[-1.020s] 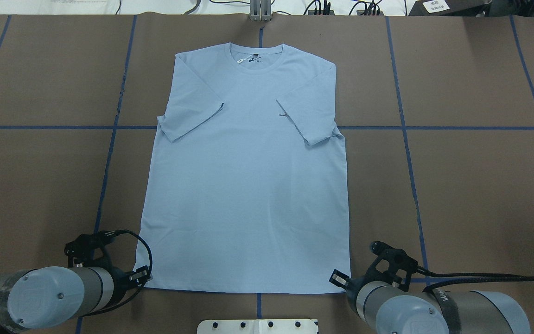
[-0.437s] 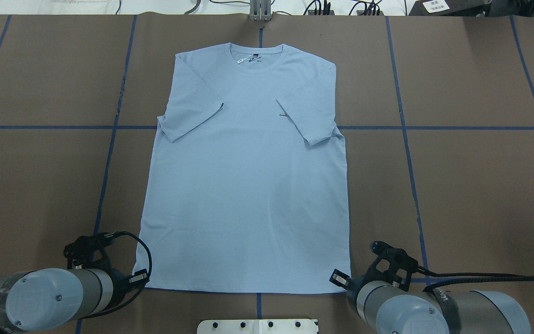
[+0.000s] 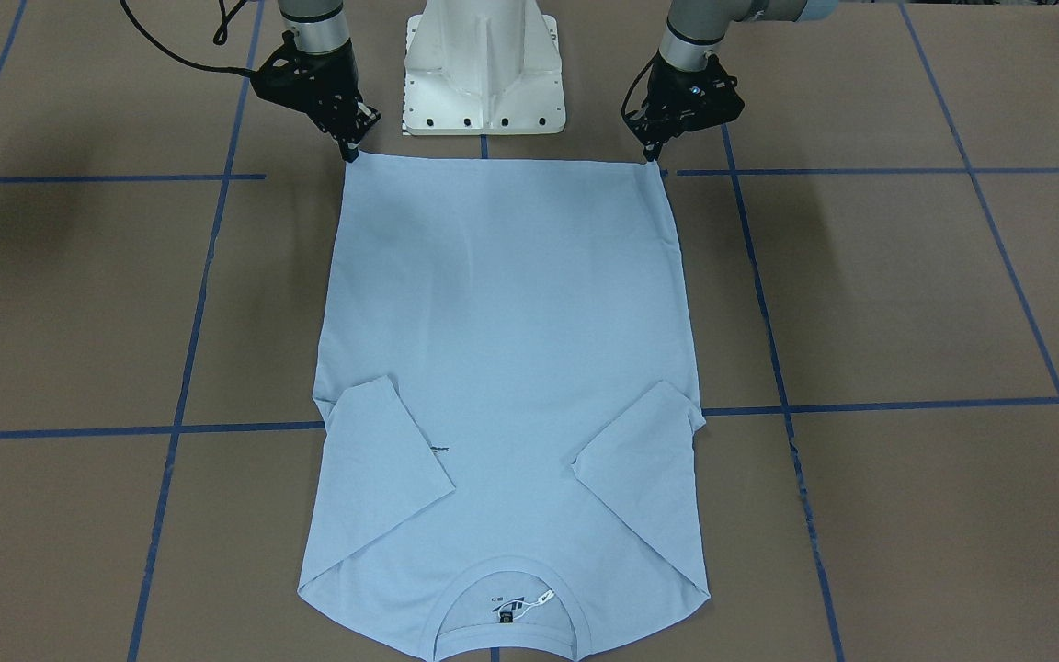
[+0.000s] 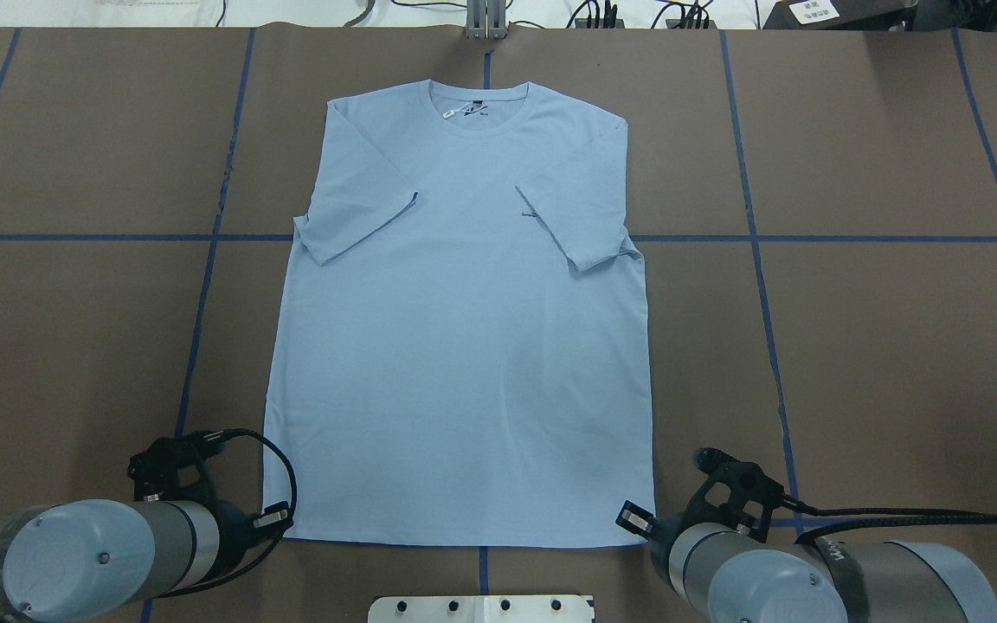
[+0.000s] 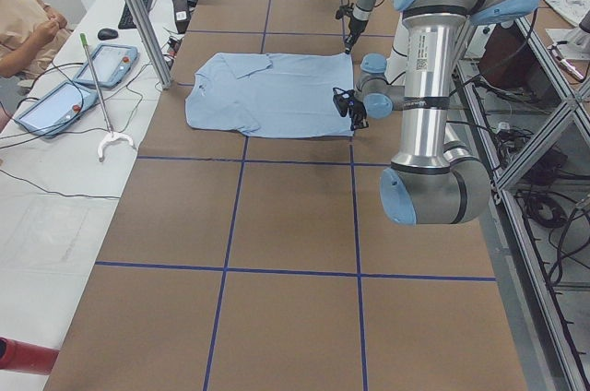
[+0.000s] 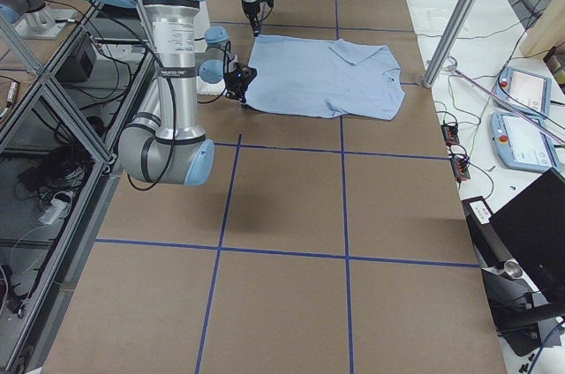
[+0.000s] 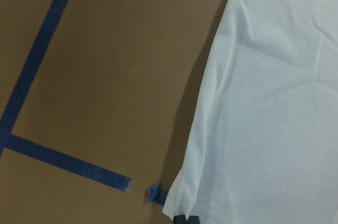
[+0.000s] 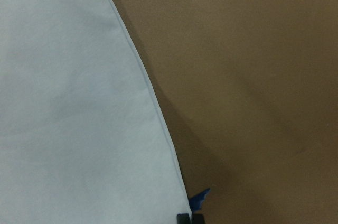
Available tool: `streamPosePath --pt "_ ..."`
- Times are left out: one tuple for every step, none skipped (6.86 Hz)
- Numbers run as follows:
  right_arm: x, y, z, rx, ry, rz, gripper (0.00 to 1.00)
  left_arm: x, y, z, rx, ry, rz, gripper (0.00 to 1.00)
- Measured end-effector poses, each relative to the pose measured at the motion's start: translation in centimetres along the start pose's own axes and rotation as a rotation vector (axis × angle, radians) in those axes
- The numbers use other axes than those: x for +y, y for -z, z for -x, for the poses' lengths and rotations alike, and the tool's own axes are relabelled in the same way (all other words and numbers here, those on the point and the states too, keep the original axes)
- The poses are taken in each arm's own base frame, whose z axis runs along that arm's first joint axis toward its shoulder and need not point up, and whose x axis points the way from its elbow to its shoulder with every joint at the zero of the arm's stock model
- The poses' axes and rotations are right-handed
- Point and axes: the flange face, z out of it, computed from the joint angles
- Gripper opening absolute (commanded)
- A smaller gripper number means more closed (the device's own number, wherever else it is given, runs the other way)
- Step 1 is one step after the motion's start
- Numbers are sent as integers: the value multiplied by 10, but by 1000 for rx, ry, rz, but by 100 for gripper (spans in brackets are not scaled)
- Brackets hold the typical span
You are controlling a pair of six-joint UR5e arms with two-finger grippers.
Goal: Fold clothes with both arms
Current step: 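Lift the hem with both grippers and fold it toward the collar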
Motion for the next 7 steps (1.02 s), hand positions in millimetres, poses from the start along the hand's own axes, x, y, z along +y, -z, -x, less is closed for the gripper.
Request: streamPosePath --pt "-6 12 -11 -2 2 8 0 7 12 -2 19 -3 17 0" --pt "-11 26 -25 3 9 17 0 21 26 -3 39 1 46 0" --pt "-18 40 -40 10 15 24 0 34 41 -4 59 14 77 0" --pt "-23 51 -50 14 19 28 0 39 56 -7 80 23 95 0" --pt "-30 59 -52 7 15 24 0 37 66 -10 92 28 95 0" --pt "-43 63 -44 -12 11 7 0 26 69 -15 95 13 70 0" --pt "-63 60 -21 -48 32 -30 0 -4 72 -34 115 -42 5 0"
